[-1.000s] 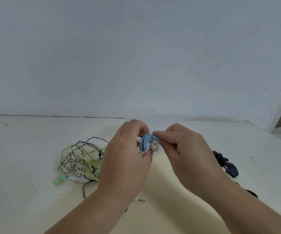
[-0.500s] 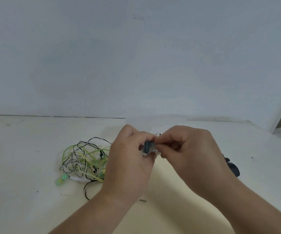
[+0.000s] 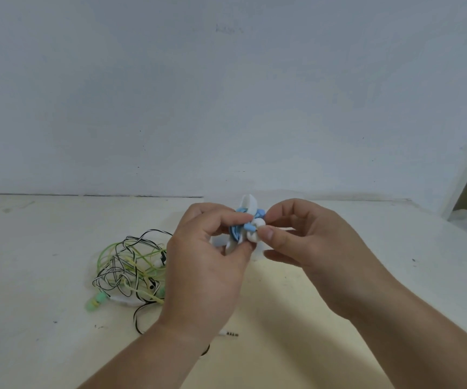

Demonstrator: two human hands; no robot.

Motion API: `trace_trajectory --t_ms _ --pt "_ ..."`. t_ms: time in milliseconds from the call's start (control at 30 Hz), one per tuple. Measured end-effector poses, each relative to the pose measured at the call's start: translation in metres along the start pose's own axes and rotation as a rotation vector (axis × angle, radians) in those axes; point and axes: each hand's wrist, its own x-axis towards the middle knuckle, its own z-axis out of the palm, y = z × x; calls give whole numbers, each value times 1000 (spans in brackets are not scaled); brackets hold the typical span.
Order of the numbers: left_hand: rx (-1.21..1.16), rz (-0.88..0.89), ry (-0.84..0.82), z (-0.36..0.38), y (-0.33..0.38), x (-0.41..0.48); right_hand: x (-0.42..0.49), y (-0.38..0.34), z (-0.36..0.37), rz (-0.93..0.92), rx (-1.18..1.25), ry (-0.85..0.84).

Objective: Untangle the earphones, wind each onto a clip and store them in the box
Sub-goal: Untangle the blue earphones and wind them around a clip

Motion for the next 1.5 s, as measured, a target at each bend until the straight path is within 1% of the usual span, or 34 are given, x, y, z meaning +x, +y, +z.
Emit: trace_trajectory --t_ms 67,133,233,367,533,733,833,933,1100,1300,1500 --pt "-16 1 -26 -1 -2 1 0 -1 -1 17 54 -33" --pt "-64 -20 -51 -2 -1 2 0 -1 -2 3 50 -18" --pt "-199 -121 -51 -4 1 4 0 -2 -5 -11 40 -22" --pt "-262 -200 -52 -5 5 7 2 0 -7 -40 17 -5" --pt "-211 -196 -30 -2 5 6 2 2 -8 -100 11 19" --pt "-121 -112 12 -3 6 5 3 -1 -9 -63 114 -61" --pt "-97 -98 4 -2 7 4 2 0 -8 -85 17 -37" --pt "-91 -88 -19 -1 6 3 3 4 -7 -84 -12 1" --pt "-122 -79 -46 -3 6 5 4 5 -6 -49 130 -20" --pt "-215 -173 -67 -4 5 5 6 7 -4 -50 20 8" --pt "-247 -240 -82 -3 9 6 4 6 -6 -79 -12 30"
